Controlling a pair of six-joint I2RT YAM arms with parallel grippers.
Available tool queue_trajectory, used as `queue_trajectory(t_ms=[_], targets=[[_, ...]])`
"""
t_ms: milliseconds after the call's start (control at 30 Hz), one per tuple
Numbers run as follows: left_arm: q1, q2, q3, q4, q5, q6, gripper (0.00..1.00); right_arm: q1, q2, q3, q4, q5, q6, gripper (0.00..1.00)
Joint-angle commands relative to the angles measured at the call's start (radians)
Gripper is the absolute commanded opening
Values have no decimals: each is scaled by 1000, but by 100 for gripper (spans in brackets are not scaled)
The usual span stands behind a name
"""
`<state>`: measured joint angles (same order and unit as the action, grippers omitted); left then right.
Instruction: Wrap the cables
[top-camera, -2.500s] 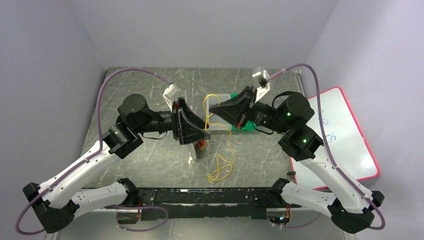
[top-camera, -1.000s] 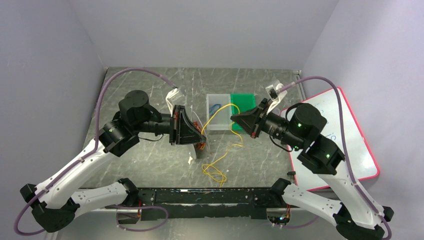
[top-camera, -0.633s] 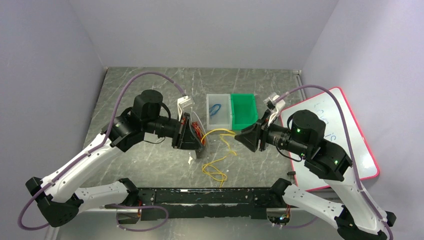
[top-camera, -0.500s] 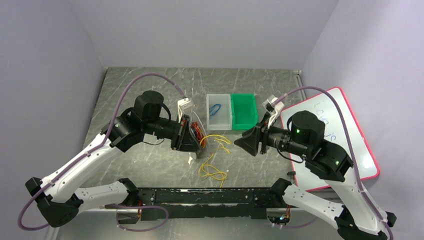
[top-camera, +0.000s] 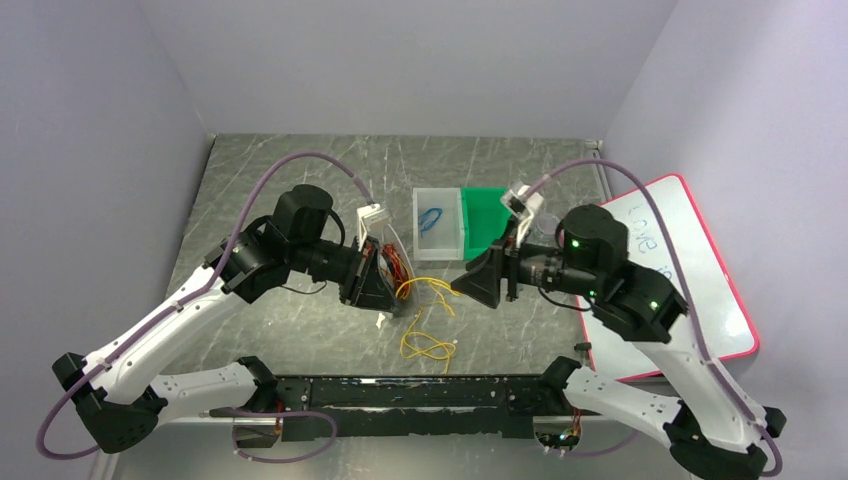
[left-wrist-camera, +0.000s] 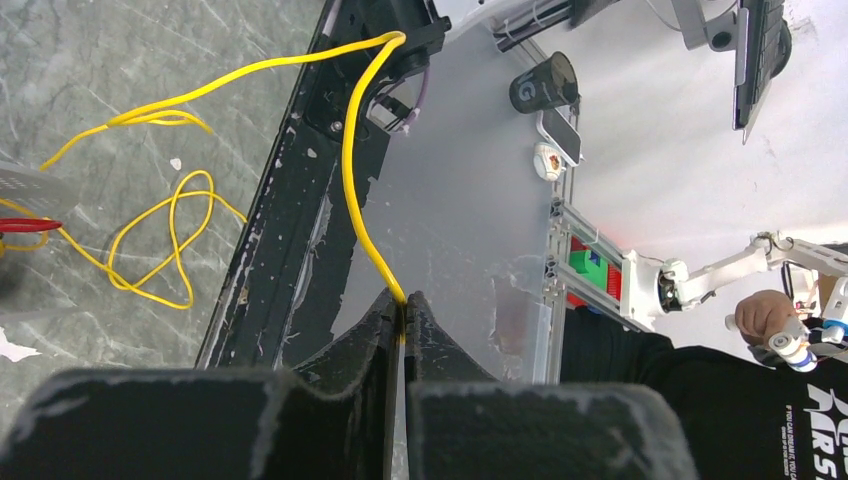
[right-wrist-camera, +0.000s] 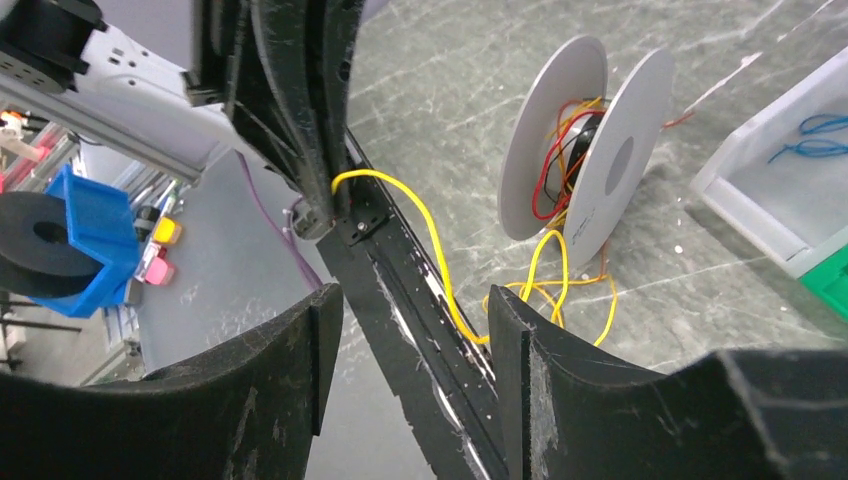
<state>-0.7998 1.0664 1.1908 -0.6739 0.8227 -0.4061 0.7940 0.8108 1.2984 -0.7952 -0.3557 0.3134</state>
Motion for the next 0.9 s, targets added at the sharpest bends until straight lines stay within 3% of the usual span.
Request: queue_trajectory(t_ms=[0, 500, 733, 867], targets=[[-5, 1, 18, -18, 24, 21, 7, 4, 55, -40, 59, -58, -45, 59], [-4, 2, 30, -61, -3, 70, 7, 4, 164, -65, 52, -206, -114, 46], [-4, 13, 36, -66, 13, 86, 7, 3, 169, -80, 50, -234, -110, 29], [-5, 15, 33, -70, 17, 91, 7, 4, 184, -82, 51, -246, -113, 27]])
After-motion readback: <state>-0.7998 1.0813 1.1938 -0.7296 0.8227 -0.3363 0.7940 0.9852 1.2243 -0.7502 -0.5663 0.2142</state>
